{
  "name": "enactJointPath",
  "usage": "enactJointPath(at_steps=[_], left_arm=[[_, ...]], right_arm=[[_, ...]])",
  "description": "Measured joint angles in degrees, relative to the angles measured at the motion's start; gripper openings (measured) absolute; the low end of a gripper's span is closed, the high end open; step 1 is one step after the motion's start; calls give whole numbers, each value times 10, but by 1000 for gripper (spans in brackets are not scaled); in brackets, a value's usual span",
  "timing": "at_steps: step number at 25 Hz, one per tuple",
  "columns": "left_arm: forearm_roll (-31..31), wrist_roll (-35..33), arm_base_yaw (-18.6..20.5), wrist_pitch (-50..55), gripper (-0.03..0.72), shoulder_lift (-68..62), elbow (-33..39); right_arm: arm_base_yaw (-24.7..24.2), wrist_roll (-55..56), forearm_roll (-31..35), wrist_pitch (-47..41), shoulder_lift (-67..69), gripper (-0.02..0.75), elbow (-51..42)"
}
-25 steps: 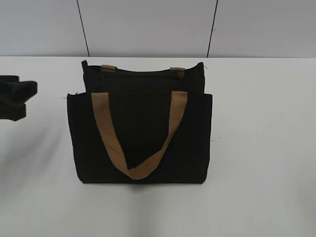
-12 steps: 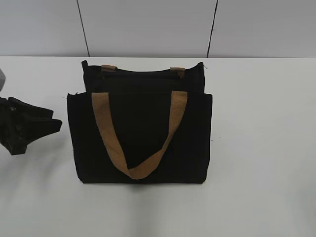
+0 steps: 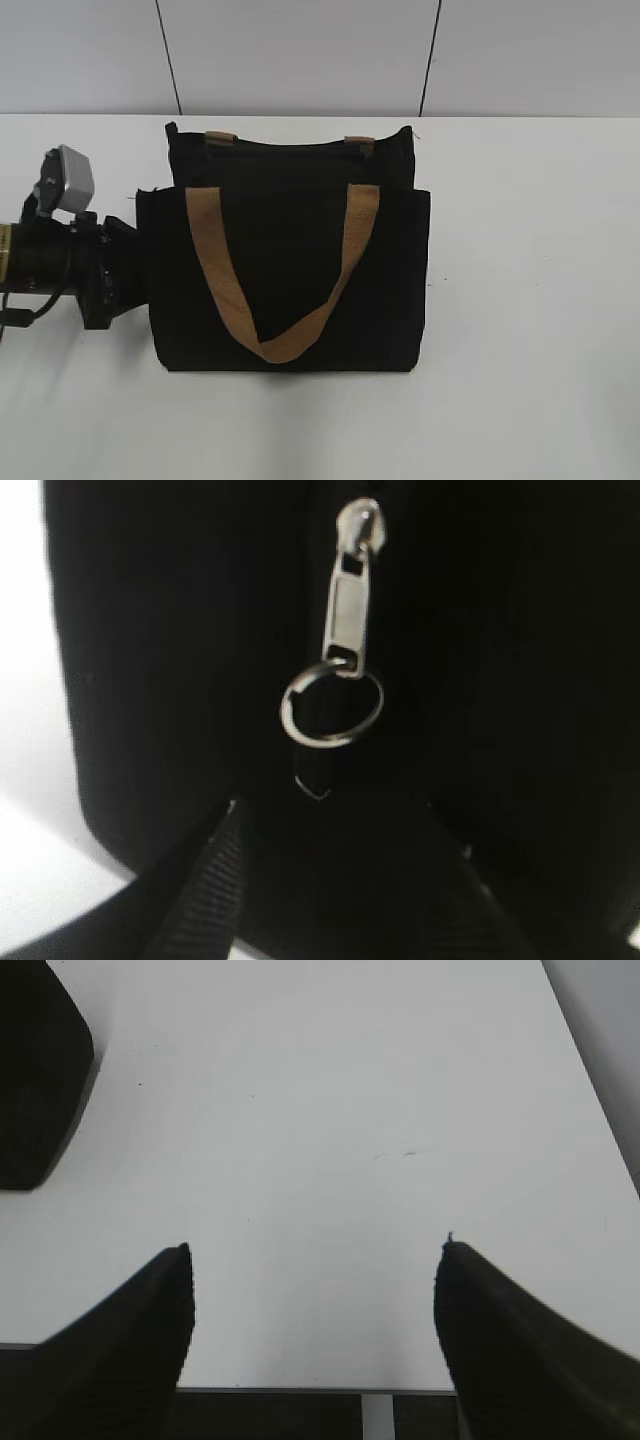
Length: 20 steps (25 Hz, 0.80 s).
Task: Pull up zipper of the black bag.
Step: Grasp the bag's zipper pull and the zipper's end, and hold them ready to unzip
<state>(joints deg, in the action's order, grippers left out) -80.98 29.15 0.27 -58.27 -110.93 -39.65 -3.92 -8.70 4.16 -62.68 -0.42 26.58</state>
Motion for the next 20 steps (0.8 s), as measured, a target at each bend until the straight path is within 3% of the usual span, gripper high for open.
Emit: enactJointPath(at_steps=[5, 9, 10, 14, 20], left_arm=[[17, -14, -24, -15, 360, -46, -48], [19, -14, -33, -18, 78, -55, -60], [18, -14, -33, -18, 41, -55, -60], [2, -14, -32, 7, 26, -37, -59], [6, -14, -32, 154, 25, 76, -57]], right_arm=[[0, 0, 0, 0, 0, 568, 0], [0, 0, 0, 0, 0, 568, 0], [0, 0, 0, 0, 0, 568, 0], [0, 0, 0, 0, 0, 568, 0], [0, 0, 1, 0, 0, 568, 0]])
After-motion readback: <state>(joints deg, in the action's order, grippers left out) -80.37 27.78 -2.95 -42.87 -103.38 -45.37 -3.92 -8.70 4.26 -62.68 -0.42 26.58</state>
